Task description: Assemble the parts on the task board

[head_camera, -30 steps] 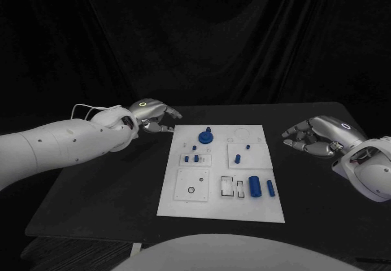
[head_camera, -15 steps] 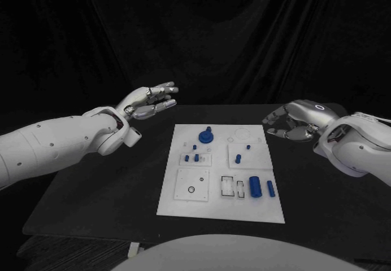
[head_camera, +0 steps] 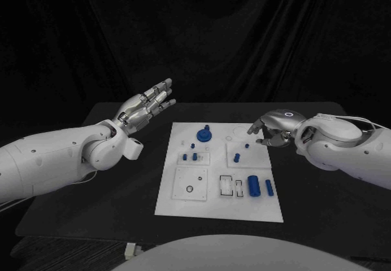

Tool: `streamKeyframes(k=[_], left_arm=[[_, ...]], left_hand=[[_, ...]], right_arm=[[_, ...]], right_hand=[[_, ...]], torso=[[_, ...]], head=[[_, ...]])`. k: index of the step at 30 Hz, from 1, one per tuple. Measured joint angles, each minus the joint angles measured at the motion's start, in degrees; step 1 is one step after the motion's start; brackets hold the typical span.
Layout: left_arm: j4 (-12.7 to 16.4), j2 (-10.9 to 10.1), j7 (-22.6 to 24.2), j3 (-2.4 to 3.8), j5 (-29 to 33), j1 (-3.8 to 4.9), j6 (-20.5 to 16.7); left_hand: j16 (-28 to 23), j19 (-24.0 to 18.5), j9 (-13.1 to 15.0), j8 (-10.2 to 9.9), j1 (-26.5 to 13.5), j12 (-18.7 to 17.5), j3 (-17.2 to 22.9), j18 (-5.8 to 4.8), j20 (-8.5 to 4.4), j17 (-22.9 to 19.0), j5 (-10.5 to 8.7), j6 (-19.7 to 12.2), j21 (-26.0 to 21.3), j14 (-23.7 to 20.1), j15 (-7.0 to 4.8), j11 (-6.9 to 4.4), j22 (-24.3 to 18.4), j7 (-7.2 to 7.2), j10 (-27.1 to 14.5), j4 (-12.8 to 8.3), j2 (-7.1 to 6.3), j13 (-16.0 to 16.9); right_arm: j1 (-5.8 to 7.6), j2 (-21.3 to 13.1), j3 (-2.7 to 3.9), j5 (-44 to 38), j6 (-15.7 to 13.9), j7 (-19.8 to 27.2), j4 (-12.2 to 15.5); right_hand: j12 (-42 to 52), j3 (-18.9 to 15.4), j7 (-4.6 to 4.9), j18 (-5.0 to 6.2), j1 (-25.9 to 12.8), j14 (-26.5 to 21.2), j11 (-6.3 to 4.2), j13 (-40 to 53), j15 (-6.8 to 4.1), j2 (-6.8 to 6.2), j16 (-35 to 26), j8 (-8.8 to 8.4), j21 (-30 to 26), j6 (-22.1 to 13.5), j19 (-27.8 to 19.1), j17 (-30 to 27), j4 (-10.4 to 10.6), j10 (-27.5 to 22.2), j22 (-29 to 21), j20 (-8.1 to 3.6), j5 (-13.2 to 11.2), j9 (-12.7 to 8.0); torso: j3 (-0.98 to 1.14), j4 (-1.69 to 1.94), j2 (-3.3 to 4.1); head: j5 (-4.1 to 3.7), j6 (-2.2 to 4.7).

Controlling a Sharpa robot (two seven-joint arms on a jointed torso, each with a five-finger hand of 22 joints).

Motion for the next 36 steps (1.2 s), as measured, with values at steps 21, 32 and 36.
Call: streamKeyframes(k=[21, 32, 36], left_arm=[[0.8, -0.7, 0.4, -0.01, 3.4, -0.54, 2.7], [0.7, -0.5, 0.5, 0.0, 3.6, -0.69, 3.7], [0.8, -0.5, 0.5, 0.0, 3.6, -0.77, 4.0]], left_hand=[[0.0, -2.8, 0.1, 0.0, 5.3, 0.0, 0.4, -1.87, 0.92, 0.0, 5.73, 2.4, -1.9, 0.1, 2.69, 1.25, -16.3, -0.19, 0.0, -0.4, 0.11, 0.0], [0.0, -2.7, 0.4, 0.2, 8.0, 0.0, 1.6, -0.91, 3.04, 0.0, 9.4, 4.2, -1.9, 0.0, 3.73, 1.25, -16.3, 2.0, 0.0, -1.6, 0.18, 0.0], [0.0, -2.5, 0.6, 0.6, 7.4, 0.0, 1.0, -0.91, 4.09, 0.0, 8.46, 5.5, -1.9, 0.0, 4.72, 1.25, -16.0, 2.79, 0.0, -0.6, 0.19, 0.0]], right_arm=[[-2.51, 4.9, 0.04, -1.3, 1.9, 0.3, -6.0], [-3.16, 6.1, 0.06, -1.4, 2.7, 0.3, -7.7], [-3.47, 6.4, 0.06, -1.4, 2.9, 0.2, -8.1]], right_hand=[[0.4, -0.1, 2.17, -0.01, -1.2, 0.0, -0.09, -2.8, 0.0, -0.01, 0.2, 0.43, -0.2, 3.0, 0.2, -0.7, -0.2, 1.9, 0.0, 0.21, -4.8, -0.2], [0.7, -0.3, 3.17, -0.01, -1.2, 0.0, -0.44, -3.5, -0.01, -0.01, 0.2, 1.35, -0.6, 5.6, 0.2, -1.2, -0.4, 2.6, 0.0, 0.21, -5.0, 0.1], [0.7, -0.4, 2.91, -0.01, -1.1, 0.0, -0.59, -3.6, -0.01, 0.13, 0.2, 1.38, -0.8, 6.1, 0.2, -1.4, -0.5, 3.1, 0.0, 0.2, -5.0, 0.2]], torso=[[-0.42, 1.2, 0.14], [-0.51, 1.25, 0.02], [-0.51, 1.3, 0.01]], head=[[-1.06, 0.0], [-1.2, 0.0], [-1.13, 0.0]])
